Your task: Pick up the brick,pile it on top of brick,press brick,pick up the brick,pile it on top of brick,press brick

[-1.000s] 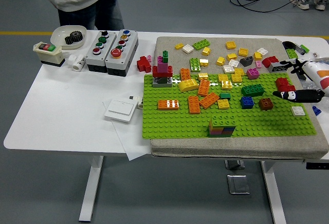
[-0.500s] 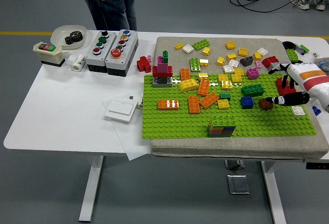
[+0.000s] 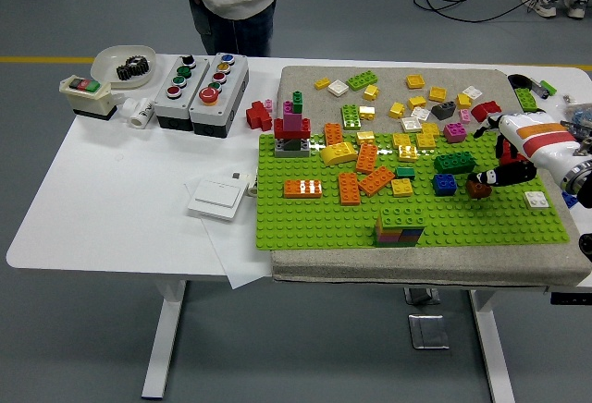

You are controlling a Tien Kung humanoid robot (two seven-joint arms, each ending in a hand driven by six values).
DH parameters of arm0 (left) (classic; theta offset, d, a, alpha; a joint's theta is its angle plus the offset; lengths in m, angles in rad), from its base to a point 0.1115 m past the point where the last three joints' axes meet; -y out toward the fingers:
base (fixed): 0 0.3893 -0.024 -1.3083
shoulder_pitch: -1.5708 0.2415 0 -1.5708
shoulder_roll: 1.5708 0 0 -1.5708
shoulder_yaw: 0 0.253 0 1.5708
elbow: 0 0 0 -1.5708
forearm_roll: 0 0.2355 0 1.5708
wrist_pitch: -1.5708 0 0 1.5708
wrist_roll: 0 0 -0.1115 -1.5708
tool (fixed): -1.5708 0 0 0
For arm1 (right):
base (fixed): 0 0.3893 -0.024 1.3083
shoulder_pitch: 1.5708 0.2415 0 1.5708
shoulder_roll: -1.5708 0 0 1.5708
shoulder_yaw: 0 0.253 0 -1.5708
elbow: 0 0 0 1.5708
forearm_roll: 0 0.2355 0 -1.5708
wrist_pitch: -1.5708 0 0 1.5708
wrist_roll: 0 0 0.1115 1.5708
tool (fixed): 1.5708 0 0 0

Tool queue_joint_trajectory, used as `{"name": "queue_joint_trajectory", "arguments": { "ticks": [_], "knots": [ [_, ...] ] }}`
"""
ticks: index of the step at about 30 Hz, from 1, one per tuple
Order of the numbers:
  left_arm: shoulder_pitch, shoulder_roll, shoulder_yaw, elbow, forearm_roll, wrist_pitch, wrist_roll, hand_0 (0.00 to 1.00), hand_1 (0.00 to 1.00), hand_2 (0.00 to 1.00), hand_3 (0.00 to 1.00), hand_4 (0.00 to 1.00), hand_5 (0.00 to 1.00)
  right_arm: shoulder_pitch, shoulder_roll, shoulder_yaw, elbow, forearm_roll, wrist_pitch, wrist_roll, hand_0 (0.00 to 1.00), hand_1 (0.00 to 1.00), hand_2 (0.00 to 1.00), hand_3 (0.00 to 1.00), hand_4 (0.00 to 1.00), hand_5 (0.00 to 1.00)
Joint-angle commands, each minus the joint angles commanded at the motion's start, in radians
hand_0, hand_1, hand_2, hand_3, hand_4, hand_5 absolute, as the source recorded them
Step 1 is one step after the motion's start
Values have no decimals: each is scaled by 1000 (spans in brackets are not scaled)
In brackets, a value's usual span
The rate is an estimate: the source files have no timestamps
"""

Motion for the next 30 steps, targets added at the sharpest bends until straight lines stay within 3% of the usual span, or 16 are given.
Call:
{"name": "queue_joint_trajectory", "arguments": {
  "ticks": [1, 14, 19, 24, 25, 30],
  "knots": [
    [0, 0, 0, 0, -1, 0, 0, 677, 722, 731, 595, 689, 668, 9, 5, -10, -9, 1, -6, 0, 660, 627, 682, 657, 998, 456],
    [1, 1, 0, -3, -1, 0, 3, 678, 725, 731, 595, 689, 668, 107, 78, -88, -145, -40, -78, 26, 708, 640, 692, 661, 990, 439],
    [2, 1, -5, -4, 10, -2, 6, 679, 725, 731, 594, 687, 666, 142, 99, -121, -191, -70, -73, 44, 715, 639, 691, 665, 991, 433],
    [5, 1, -8, -3, 13, -2, 7, 679, 725, 731, 594, 687, 666, 135, 80, -110, -154, -70, -19, 57, 715, 639, 691, 665, 991, 433],
    [5, 1, -9, -3, 14, -2, 7, 678, 723, 731, 594, 686, 666, 130, 74, -106, -143, -75, -7, 60, 650, 537, 576, 637, 963, 406],
    [7, 2, -14, -2, 23, -4, 9, 678, 723, 731, 594, 686, 666, 101, 47, -90, -66, -101, 33, 72, 650, 537, 576, 637, 963, 406]
  ]
}}
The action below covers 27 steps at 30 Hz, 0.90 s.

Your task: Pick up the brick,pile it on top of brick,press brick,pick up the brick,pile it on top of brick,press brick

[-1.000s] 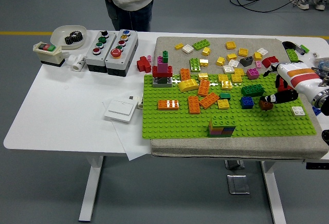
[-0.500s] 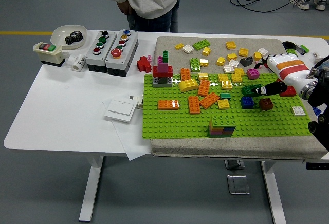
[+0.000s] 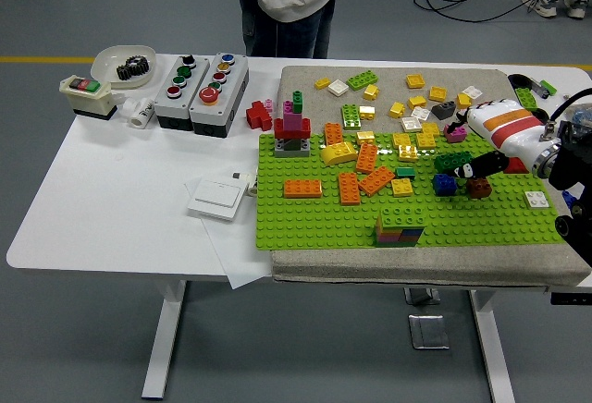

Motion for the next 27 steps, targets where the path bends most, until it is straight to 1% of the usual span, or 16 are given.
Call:
{"name": "queue_joint_trajectory", "arguments": {
  "ticks": [1, 2, 5, 6, 7, 10, 13, 18, 19, 21, 24, 25, 27],
  "knots": [
    [0, 0, -3, 0, 7, -2, 1, 678, 725, 731, 594, 686, 665, -9, -8, 6, 23, -22, 11, 6, 547, 420, 481, 582, 922, 374],
    [0, 0, -4, 0, 10, -2, 1, 678, 725, 731, 594, 686, 665, -12, -10, 9, 33, -32, 15, 8, 547, 420, 481, 582, 922, 374],
    [1, 0, -5, 1, 11, -3, 1, 678, 725, 731, 594, 686, 665, -37, -32, 42, 75, -113, 66, 21, 547, 420, 481, 582, 922, 374],
    [1, 0, -5, 1, 11, -3, 1, 678, 725, 731, 594, 686, 665, -39, -34, 45, 78, -123, 69, 22, 547, 420, 481, 582, 922, 374],
    [2, -1, -4, 1, 8, -3, 1, 676, 723, 731, 594, 686, 667, -48, -41, 56, 87, -136, 73, 25, 510, 371, 445, 545, 898, 359],
    [1, -1, -2, 2, 4, -2, -1, 676, 723, 731, 594, 686, 667, -72, -65, 83, 109, -152, 77, 35, 510, 371, 445, 545, 898, 359],
    [0, -1, 0, 2, 3, -2, -2, 677, 723, 731, 594, 686, 666, -81, -80, 86, 113, -152, 78, 43, 505, 361, 437, 538, 898, 356],
    [-2, -1, 0, 3, 1, -1, -2, 677, 723, 731, 594, 686, 666, -80, -88, 65, 78, -152, 60, 62, 505, 361, 437, 538, 898, 356],
    [-2, -1, 0, 3, 2, -2, -2, 676, 723, 731, 594, 687, 666, -80, -86, 59, 69, -152, 54, 66, 505, 361, 447, 575, 894, 348],
    [-3, -1, -1, 2, 3, -2, -2, 676, 723, 731, 594, 687, 666, -80, -84, 54, 56, -152, 47, 70, 505, 361, 447, 575, 894, 348],
    [-3, -2, 3, 2, -5, 0, -3, 676, 723, 731, 594, 687, 666, -80, -73, 51, 24, -152, 24, 78, 505, 361, 447, 575, 894, 348],
    [-3, -2, 4, 2, -6, 1, -3, 676, 723, 731, 593, 686, 666, -79, -70, 50, 15, -152, 15, 80, 475, 350, 448, 624, 896, 340],
    [-4, -2, 3, 2, -5, 0, -2, 676, 723, 731, 593, 686, 666, -75, -57, 52, -16, -152, -4, 82, 475, 350, 448, 624, 896, 340]
  ]
}}
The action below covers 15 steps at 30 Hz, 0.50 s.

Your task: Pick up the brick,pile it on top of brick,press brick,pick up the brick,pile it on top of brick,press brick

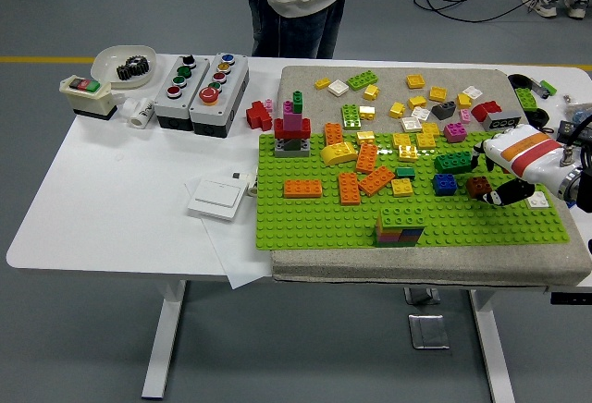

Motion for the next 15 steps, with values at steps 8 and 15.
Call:
{"name": "queue_joint_trajectory", "arguments": {
  "ticks": [8, 15],
  "knots": [
    [-1, -1, 2, -1, -4, 1, 0, 677, 722, 731, 594, 686, 666, -14, 18, 16, -11, 44, 0, -8, 475, 345, 444, 625, 892, 337],
    [-1, -2, -1, -1, 3, -2, 1, 675, 722, 731, 594, 687, 668, -14, 40, -5, 6, 162, 20, -35, 471, 332, 428, 617, 887, 338]
  ]
}}
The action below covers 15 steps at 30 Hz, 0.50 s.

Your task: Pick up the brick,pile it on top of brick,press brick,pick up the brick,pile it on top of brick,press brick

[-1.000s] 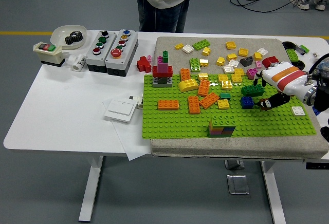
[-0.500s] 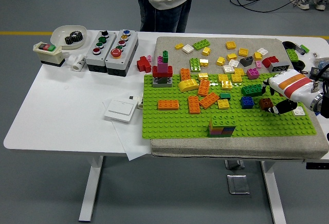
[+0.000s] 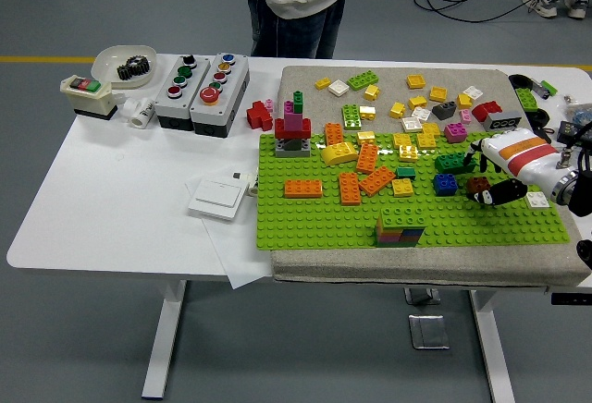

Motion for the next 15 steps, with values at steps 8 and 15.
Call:
{"name": "queue_joint_trajectory", "arguments": {
  "ticks": [8, 15],
  "knots": [
    [-2, 1, 3, -1, -7, 1, 0, 675, 721, 731, 594, 686, 666, 22, 40, -18, -26, -14, 14, -15, 469, 317, 398, 579, 886, 348],
    [-3, 1, 6, -2, -14, 2, -1, 674, 722, 731, 594, 687, 667, 41, 62, -34, -48, -37, 23, -22, 466, 317, 393, 573, 887, 354]
  ]
}}
